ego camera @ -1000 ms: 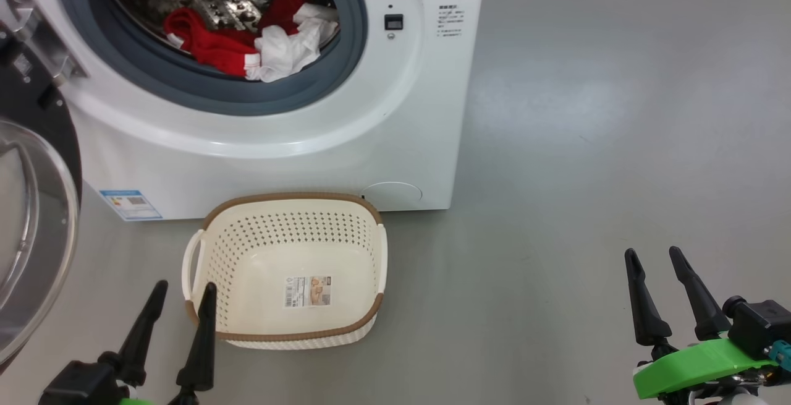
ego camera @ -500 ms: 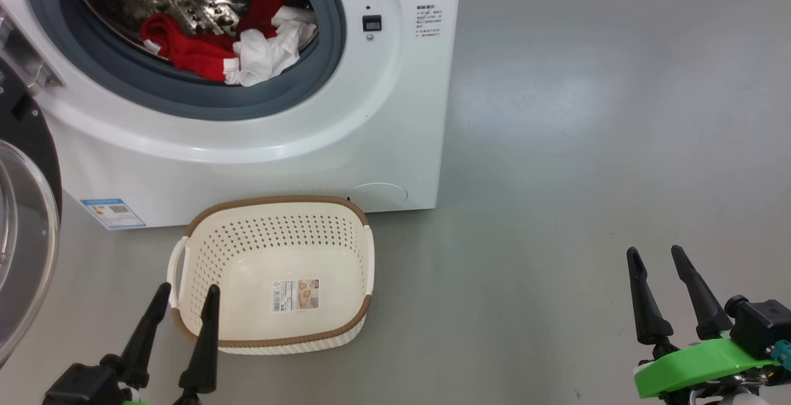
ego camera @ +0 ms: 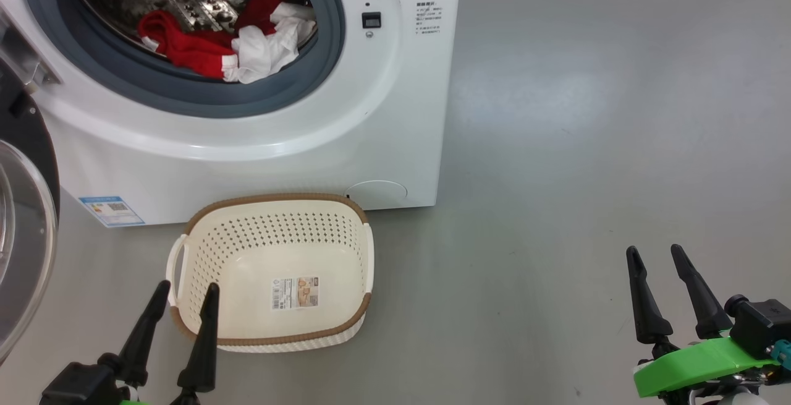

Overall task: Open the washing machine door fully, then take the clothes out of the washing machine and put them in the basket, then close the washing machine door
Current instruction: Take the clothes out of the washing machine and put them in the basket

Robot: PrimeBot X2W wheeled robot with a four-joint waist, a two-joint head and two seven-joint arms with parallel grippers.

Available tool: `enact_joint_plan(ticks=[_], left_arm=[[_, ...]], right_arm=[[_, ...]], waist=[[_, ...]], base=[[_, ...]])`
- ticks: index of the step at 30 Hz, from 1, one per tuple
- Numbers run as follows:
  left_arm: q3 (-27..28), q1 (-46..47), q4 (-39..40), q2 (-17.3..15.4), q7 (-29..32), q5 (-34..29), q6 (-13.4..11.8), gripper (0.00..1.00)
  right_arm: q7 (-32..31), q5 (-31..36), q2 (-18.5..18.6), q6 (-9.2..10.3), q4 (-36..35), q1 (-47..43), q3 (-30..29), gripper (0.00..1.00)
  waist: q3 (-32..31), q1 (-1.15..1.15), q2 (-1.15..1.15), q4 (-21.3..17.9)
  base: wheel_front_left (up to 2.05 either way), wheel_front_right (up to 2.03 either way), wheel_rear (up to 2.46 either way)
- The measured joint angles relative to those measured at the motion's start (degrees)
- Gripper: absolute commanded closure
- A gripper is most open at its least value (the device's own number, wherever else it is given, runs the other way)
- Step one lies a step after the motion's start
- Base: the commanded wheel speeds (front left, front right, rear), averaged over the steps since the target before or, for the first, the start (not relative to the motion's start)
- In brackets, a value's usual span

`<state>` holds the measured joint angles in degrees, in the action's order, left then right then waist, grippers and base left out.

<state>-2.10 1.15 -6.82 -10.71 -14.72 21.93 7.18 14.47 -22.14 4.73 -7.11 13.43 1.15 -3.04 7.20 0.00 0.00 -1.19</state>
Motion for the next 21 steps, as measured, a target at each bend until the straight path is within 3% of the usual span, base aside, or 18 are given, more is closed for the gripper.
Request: enact_joint_plan(ticks=[10,21], left_arm=[[-0.6,0.0,0.0,-0.7,0.0,1.2,0.0,0.0],[-1.0,0.5,0.2,-0.9,0.0,1.3,0.0,0.0]], right_arm=[[0.0,0.0,0.0,0.0,0.0,0.0,0.1,0.0],[0.0,0.0,-0.1,0.0,0.0,0.1,0.1,0.0]], waist=[[0.3,0.0,0.0,-0.1],[1.1,0.0,0.0,0.1]], base=[[0.13,-0.13,0.0],[0.9,-0.9,0.0]])
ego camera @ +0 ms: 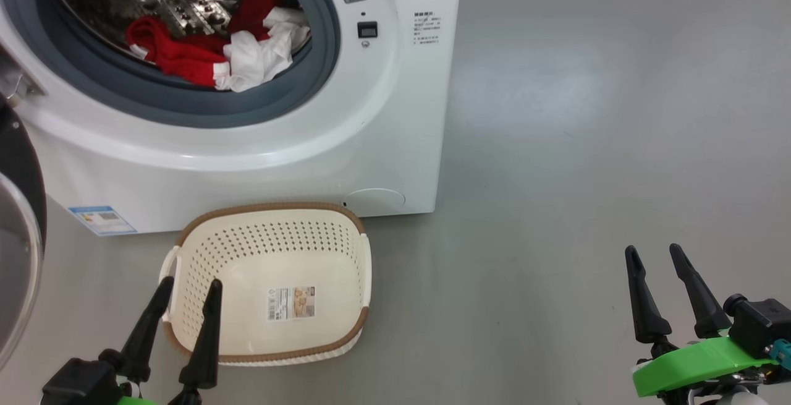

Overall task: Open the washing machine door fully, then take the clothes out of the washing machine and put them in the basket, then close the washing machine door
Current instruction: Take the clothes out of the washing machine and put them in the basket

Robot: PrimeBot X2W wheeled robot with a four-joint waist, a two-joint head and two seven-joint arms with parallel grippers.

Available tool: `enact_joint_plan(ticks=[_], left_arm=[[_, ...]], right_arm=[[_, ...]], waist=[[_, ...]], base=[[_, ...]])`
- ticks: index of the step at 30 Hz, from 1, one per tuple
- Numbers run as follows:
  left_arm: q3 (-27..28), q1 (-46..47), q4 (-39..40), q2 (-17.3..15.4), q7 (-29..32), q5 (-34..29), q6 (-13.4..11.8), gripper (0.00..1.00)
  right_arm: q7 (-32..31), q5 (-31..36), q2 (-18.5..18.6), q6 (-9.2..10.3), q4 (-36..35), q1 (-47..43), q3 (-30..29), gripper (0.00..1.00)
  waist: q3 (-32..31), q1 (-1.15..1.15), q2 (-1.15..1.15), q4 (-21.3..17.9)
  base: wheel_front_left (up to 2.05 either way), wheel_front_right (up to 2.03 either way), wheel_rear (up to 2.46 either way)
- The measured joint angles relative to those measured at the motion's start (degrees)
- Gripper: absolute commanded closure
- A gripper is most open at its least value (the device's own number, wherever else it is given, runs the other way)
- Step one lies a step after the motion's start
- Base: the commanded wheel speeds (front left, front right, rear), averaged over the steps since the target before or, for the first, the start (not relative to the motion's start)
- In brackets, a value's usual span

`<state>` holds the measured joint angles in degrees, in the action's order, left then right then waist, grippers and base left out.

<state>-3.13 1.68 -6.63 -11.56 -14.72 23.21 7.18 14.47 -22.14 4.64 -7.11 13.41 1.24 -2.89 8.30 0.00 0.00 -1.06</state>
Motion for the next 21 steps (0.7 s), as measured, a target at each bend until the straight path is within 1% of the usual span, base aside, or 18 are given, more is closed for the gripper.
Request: enact_joint_plan(ticks=[14,21], left_arm=[[0.0,1.0,0.0,0.0,0.0,0.0,0.0,0.0],[0.2,1.1,-0.3,0.0,0.0,-0.5,0.0,0.0]], right_arm=[[0.0,0.0,-0.2,0.0,-0.1,0.1,0.1,0.0],[0.0,0.0,-0.2,0.0,-0.1,0.1,0.1,0.0]], waist=[[0.2,0.0,0.0,0.2],[0.4,0.0,0.0,0.3]], base=[[1.01,-1.01,0.0],[0.51,-0.51,0.0]])
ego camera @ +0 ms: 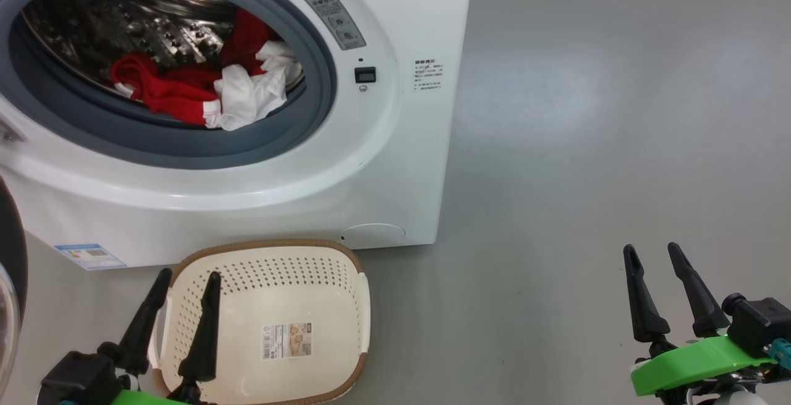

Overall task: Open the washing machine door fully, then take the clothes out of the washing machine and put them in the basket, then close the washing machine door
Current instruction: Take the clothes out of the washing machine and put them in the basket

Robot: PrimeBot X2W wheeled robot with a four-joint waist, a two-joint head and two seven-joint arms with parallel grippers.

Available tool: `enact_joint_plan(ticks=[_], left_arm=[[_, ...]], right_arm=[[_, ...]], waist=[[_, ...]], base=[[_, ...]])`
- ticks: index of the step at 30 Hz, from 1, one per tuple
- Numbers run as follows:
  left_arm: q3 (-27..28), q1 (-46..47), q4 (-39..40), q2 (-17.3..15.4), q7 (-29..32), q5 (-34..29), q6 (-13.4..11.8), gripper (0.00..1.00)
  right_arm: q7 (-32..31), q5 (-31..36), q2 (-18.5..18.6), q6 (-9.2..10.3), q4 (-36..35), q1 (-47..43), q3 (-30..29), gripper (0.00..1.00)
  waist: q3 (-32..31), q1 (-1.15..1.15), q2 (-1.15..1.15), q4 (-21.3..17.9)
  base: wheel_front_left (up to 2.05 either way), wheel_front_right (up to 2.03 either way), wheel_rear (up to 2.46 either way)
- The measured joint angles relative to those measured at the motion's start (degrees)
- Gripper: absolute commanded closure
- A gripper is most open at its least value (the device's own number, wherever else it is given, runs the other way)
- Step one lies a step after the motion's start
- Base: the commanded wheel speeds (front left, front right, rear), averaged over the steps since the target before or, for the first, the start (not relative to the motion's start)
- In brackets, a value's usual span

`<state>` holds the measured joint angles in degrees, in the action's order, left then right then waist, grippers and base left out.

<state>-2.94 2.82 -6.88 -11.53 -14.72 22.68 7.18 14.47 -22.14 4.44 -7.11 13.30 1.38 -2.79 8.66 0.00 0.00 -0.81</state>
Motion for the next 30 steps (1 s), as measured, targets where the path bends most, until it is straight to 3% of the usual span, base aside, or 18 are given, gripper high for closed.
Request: enact_joint_plan(ticks=[20,30], left_arm=[[-0.4,0.6,-2.2,-0.2,0.0,-1.7,0.0,0.0],[-0.2,12.8,-9.4,-0.5,0.0,-5.1,0.0,0.0]], right_arm=[[0.0,0.0,-0.3,0.0,0.0,0.1,0.3,0.0],[0.0,0.0,-0.7,0.0,-0.6,2.8,0.5,0.0]], waist=[[1.2,0.0,0.0,-0.2],[5.3,0.0,0.0,-0.9]], base=[[0.0,0.0,0.0],[0.0,0.0,0.0]])
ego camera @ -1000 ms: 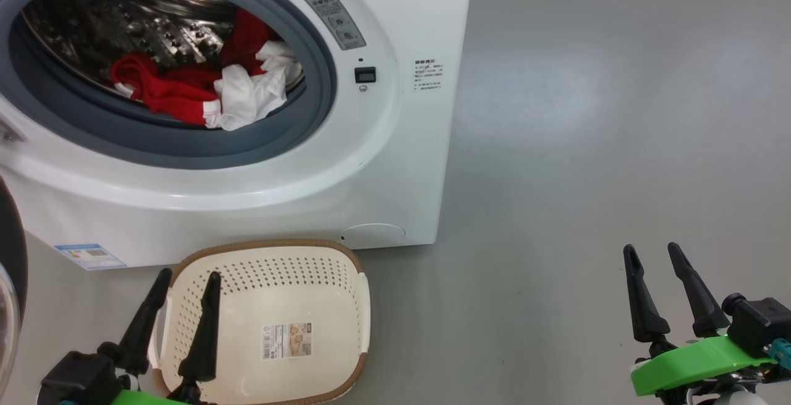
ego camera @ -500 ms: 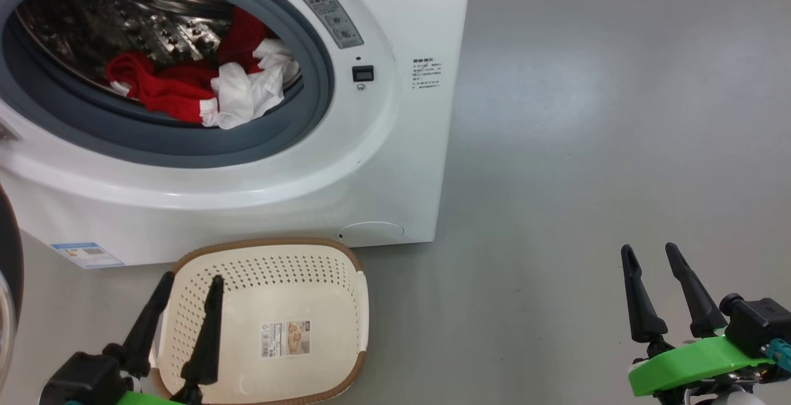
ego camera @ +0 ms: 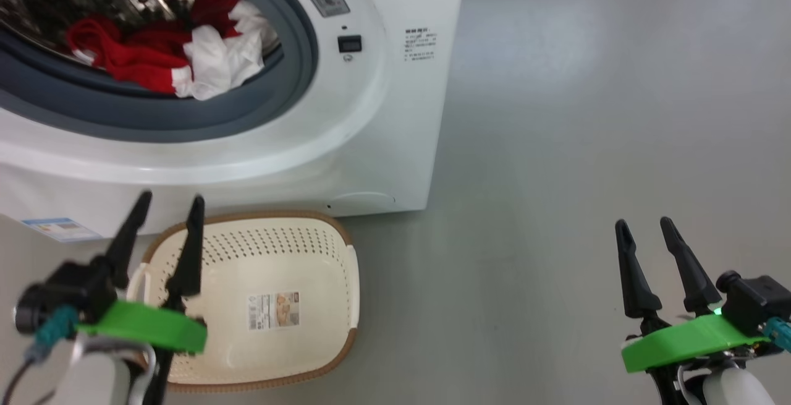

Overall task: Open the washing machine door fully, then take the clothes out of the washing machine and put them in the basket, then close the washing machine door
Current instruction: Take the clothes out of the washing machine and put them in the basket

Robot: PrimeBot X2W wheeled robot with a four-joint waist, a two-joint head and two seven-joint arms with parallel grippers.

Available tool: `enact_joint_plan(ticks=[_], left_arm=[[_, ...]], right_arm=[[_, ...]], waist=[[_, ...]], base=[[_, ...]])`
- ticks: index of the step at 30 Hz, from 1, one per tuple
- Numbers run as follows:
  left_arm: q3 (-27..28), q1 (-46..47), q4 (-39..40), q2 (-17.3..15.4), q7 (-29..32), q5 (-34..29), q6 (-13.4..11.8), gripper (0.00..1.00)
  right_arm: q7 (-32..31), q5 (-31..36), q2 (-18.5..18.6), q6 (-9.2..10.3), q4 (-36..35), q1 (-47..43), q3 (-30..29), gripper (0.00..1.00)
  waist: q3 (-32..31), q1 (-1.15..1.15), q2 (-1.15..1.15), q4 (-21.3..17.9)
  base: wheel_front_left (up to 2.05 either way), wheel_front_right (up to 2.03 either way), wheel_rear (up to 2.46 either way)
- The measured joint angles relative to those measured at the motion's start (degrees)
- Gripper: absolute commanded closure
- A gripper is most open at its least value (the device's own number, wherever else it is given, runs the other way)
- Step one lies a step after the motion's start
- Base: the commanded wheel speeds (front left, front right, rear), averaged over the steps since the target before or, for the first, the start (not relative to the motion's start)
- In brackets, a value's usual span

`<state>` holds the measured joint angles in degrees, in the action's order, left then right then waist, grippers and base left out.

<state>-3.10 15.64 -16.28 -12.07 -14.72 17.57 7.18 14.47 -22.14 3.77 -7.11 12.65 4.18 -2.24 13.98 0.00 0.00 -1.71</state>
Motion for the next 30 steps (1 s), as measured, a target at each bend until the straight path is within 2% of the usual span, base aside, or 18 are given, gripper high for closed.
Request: enact_joint_plan(ticks=[18,24,30], left_arm=[[-1.3,35.0,-27.4,-2.1,0.0,-5.1,0.0,0.0],[-3.4,44.8,-35.9,-3.0,0.0,-5.0,0.0,0.0],[-8.6,53.4,-43.5,-4.1,0.5,-2.2,0.0,0.0]], right_arm=[[0.2,0.0,-0.7,0.0,-1.2,8.1,1.0,0.0],[0.2,-1.1,-0.8,0.0,-1.7,9.0,1.0,0.0],[0.2,-2.6,-0.8,0.0,-2.4,11.8,1.7,0.0]], waist=[[11.9,0.0,0.0,-3.4],[15.8,0.0,0.0,-4.6],[20.1,0.0,0.0,-5.9]], base=[[0.0,0.0,0.0],[0.0,0.0,0.0],[0.0,0.0,0.0]])
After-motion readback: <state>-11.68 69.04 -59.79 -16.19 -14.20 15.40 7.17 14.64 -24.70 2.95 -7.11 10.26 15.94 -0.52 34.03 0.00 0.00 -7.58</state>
